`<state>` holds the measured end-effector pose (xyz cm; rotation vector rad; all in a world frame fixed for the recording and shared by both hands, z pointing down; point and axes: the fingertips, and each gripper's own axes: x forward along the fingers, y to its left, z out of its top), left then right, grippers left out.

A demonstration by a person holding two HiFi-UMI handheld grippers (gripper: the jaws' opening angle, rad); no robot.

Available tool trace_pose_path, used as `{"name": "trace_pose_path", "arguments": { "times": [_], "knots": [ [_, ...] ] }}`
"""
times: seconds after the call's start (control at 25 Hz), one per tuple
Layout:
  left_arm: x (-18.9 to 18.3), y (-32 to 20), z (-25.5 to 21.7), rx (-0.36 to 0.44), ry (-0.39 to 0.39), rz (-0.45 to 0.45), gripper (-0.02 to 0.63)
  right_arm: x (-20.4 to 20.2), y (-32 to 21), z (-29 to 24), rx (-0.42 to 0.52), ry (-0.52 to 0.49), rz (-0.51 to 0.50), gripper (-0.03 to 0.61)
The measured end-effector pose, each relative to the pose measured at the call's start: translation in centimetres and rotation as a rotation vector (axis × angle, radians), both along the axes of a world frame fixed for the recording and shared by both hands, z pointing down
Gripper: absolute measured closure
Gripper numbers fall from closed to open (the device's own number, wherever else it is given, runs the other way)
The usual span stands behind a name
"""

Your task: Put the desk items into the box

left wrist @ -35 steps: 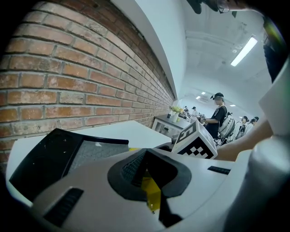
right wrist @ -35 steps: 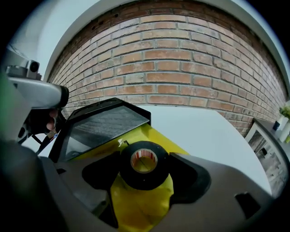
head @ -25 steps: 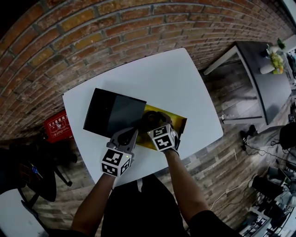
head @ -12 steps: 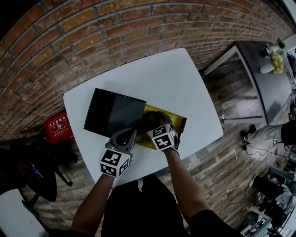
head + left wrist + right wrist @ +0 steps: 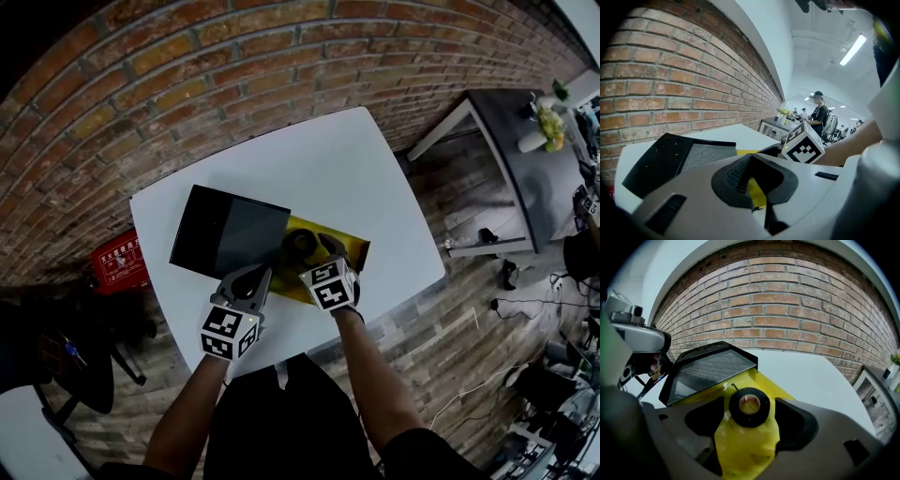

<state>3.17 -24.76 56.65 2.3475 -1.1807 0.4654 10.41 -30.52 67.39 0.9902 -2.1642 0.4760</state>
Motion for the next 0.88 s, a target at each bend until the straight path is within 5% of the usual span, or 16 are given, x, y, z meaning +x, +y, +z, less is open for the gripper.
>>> {"name": "trace_pose_path", "arguments": {
  "times": [0.2, 0.48, 0.88],
  "knots": [
    [0.2, 0.9, -0.6, 0.014, -0.004, 0.002, 0.601, 0.0, 0.9, -2.0, 0.016, -0.057, 0.017, 0.236],
    [0.1, 2.1, -2.0, 0.042, 0.008, 0.0, 0.601, 0.6, 4.6, -5.5, 0.065, -0.153, 0.037, 0.432],
    [0.2, 4.4, -4.5, 0.074, 0.038, 0.012, 0.601, 2.8, 9.1, -10.4, 0.146, -0.223, 0.087, 0.508]
  ]
}}
